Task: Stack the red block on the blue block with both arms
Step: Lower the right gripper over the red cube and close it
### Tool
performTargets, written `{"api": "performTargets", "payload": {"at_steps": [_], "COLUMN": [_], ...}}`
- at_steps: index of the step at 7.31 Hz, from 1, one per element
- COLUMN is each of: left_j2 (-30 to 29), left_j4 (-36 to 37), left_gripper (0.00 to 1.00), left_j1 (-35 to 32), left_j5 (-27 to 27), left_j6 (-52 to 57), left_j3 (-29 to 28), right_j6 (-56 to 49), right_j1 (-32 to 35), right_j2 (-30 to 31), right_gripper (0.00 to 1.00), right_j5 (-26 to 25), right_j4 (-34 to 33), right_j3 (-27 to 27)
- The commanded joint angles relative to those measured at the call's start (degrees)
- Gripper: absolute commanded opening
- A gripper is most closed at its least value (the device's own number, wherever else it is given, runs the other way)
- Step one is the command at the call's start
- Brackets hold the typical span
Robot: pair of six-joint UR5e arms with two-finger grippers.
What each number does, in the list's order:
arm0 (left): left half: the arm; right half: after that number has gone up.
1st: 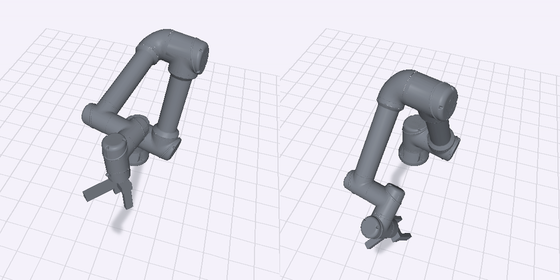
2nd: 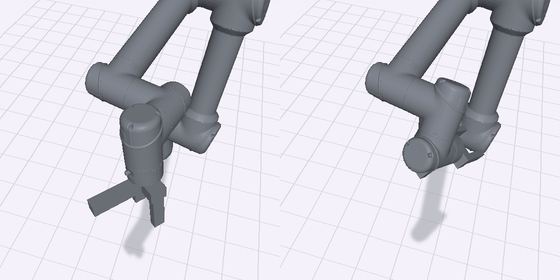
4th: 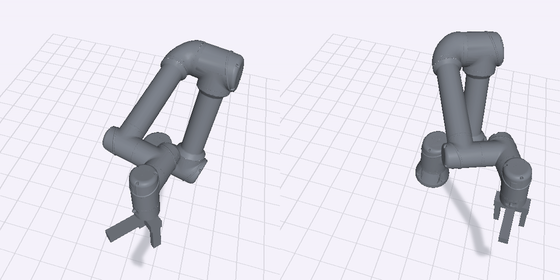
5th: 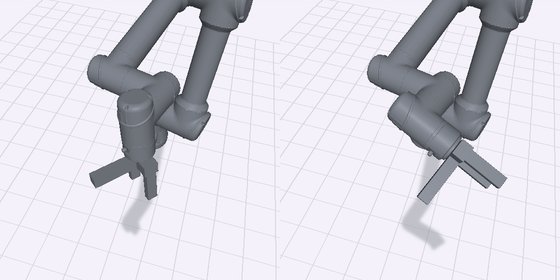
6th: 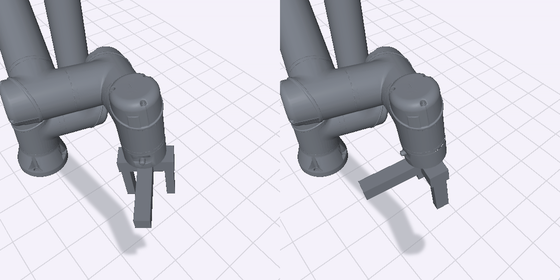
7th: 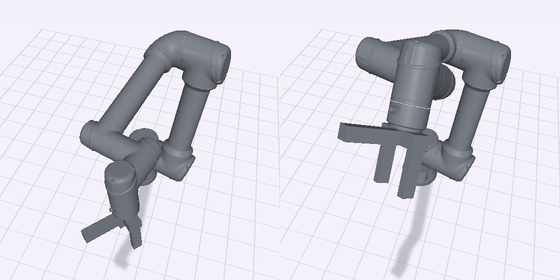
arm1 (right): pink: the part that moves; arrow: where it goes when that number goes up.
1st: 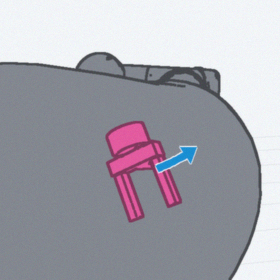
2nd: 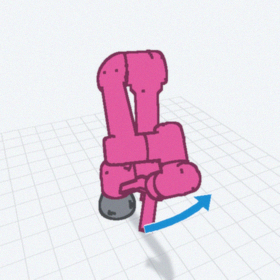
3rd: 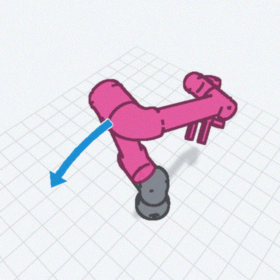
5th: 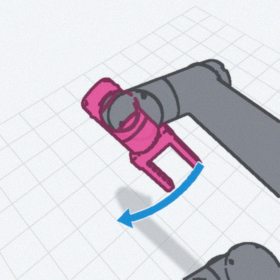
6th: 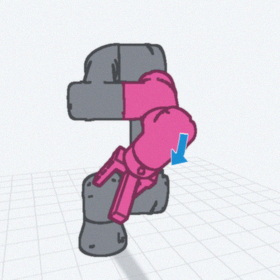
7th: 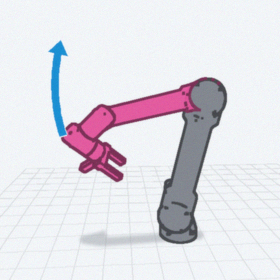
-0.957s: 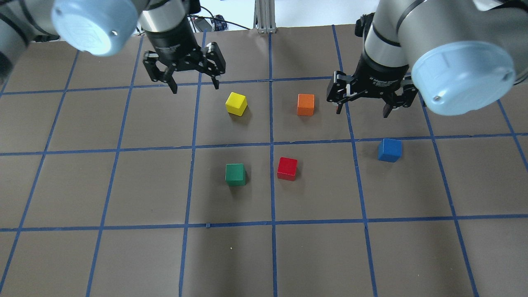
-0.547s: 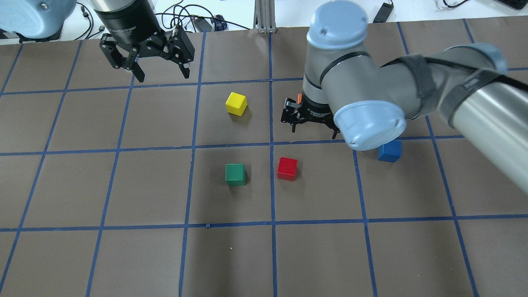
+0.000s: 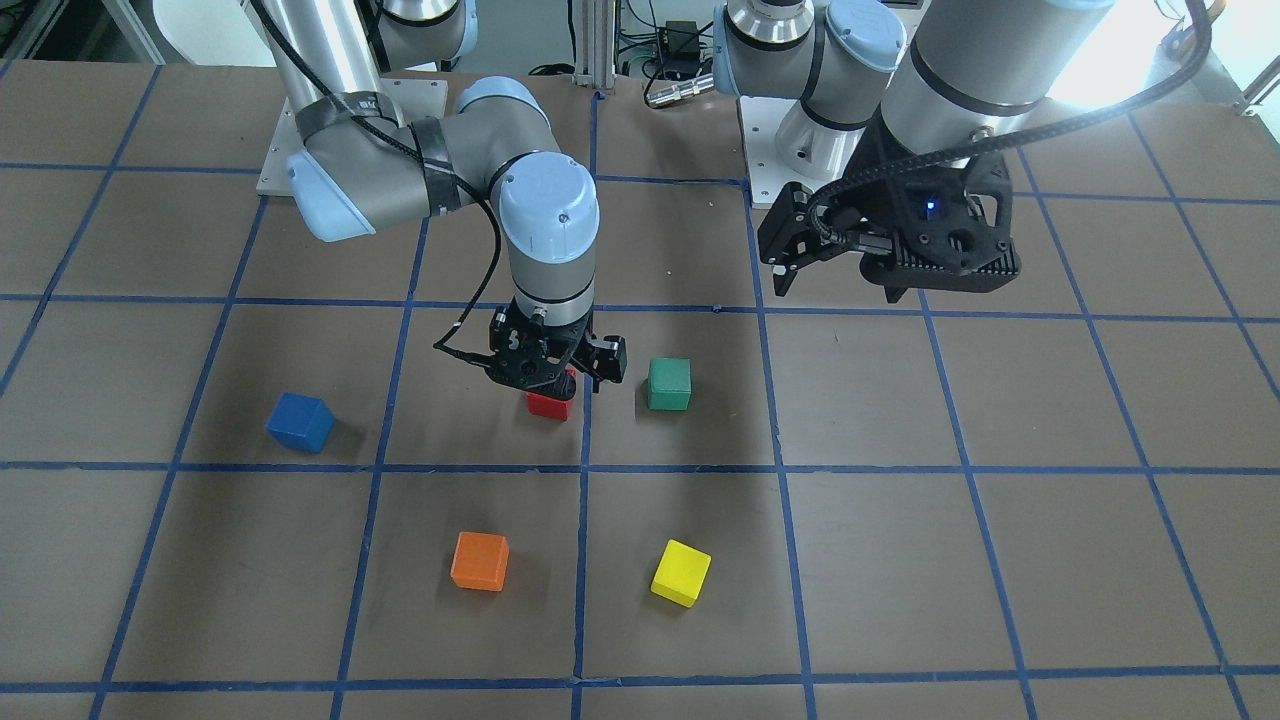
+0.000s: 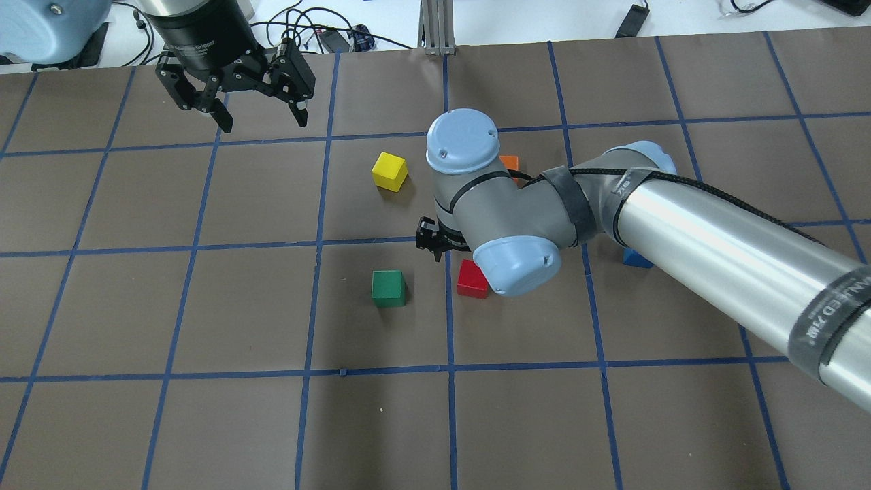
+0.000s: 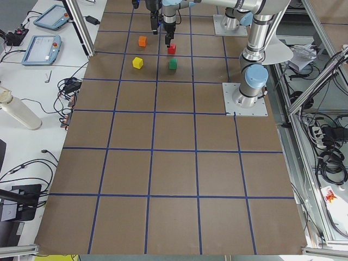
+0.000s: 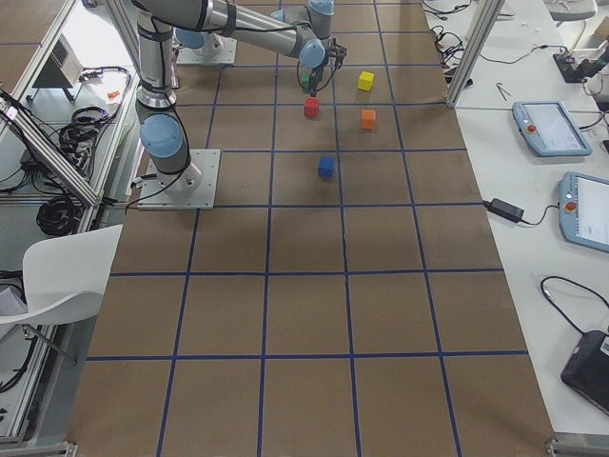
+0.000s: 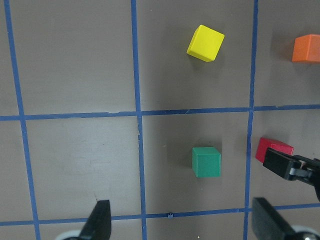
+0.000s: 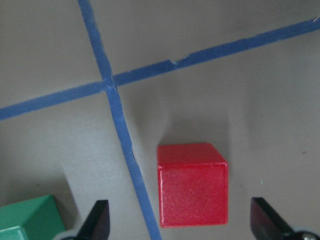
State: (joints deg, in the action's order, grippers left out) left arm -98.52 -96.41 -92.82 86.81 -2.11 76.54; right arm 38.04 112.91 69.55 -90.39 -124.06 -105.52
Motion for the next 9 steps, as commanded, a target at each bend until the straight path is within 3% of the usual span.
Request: {"api": "performTargets", "payload": {"at_steps": [1, 3, 4, 7, 9], "left_j2": [-0.1, -0.1, 0.0, -1.0, -1.8], "left_j4": [-0.1, -0.3, -0.3, 0.1, 0.5], "left_gripper": [1.00, 1.00, 1.00, 1.00, 1.00], "left_j1": [-0.1, -0.1, -0.1, -0.2, -0.1], "left_j5": [0.0, 0.1, 0.1, 2.0, 1.8], "left_j6": [0.0, 0.0, -0.1, -0.2, 0.0], "left_j3": [0.1, 0.1, 0.3, 0.2, 3.4], "right_j6": [-0.9, -1.7, -4.7, -4.9, -4.9], "right_j1": [0.0, 0.0, 0.0, 0.0, 0.0], "right_j2": [-0.2, -0.6, -0.6, -0.6, -0.5], "right_gripper": [1.00, 1.00, 0.89, 0.42, 0.37], "right_j5": [0.0, 0.0, 0.0, 0.0, 0.0], "right_j4": [-7.6, -9.4, -9.4, -9.4, -9.4], "right_j3": [-5.8, -7.1, -7.2, -7.2, -6.9]}}
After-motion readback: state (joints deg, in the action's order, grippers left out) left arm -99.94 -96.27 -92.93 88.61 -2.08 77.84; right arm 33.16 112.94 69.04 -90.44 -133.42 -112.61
